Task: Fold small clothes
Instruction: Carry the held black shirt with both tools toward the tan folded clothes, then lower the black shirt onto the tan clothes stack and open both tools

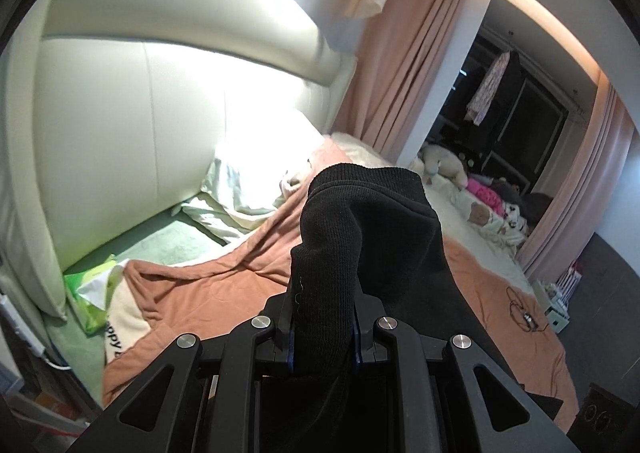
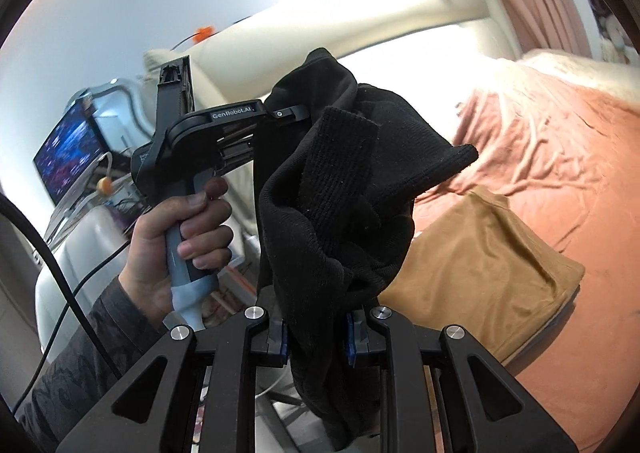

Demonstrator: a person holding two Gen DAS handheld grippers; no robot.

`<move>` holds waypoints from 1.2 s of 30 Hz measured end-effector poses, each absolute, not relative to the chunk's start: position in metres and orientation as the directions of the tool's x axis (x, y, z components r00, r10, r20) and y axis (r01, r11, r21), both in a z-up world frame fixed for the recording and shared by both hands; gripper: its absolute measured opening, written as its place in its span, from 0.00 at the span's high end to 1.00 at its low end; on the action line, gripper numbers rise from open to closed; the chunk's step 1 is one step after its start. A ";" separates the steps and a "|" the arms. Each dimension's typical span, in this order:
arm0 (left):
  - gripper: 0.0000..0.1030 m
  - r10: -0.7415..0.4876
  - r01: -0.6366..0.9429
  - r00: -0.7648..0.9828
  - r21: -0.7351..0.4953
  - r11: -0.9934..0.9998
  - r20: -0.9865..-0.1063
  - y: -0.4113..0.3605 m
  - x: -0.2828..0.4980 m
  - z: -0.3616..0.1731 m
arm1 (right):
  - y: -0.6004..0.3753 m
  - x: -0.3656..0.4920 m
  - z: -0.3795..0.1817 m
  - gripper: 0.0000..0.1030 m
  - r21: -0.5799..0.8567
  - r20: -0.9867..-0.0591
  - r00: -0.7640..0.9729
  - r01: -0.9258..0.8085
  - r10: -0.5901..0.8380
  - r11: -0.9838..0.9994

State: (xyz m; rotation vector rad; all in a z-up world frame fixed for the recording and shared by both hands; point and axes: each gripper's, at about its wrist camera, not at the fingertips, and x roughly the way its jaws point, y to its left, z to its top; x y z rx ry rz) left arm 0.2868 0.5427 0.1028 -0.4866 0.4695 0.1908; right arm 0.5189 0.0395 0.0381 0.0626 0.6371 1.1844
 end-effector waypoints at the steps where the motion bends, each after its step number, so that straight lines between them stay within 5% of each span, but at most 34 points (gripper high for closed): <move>1: 0.81 0.056 -0.279 0.872 -0.400 0.873 -0.486 0.541 0.298 0.096 | 0.034 0.528 0.034 0.84 0.372 -0.434 0.235 -0.832 0.870 0.411; 20: 0.80 -0.026 -0.209 0.744 -0.270 0.940 -0.667 0.511 0.443 -0.008 | -0.011 0.593 -0.014 0.84 0.431 -0.495 0.267 -0.751 0.827 0.500; 24: 0.67 0.085 -0.308 0.604 -0.133 0.942 -0.793 0.511 0.466 -0.049 | -0.002 0.604 -0.036 0.78 0.433 -0.576 0.272 -0.698 0.771 0.570; 26: 0.62 0.125 -0.341 0.577 -0.098 0.935 -0.807 0.517 0.463 -0.058 | -0.003 0.614 -0.055 0.62 0.474 -0.640 0.230 -0.633 0.733 0.612; 29: 0.39 0.179 -0.371 0.585 -0.065 0.926 -0.791 0.525 0.448 -0.052 | -0.016 0.614 -0.063 0.46 0.494 -0.642 0.258 -0.581 0.722 0.646; 36: 0.36 0.211 -0.368 0.597 -0.031 0.929 -0.774 0.529 0.415 -0.027 | -0.028 0.596 -0.049 0.46 0.520 -0.607 0.298 -0.551 0.736 0.652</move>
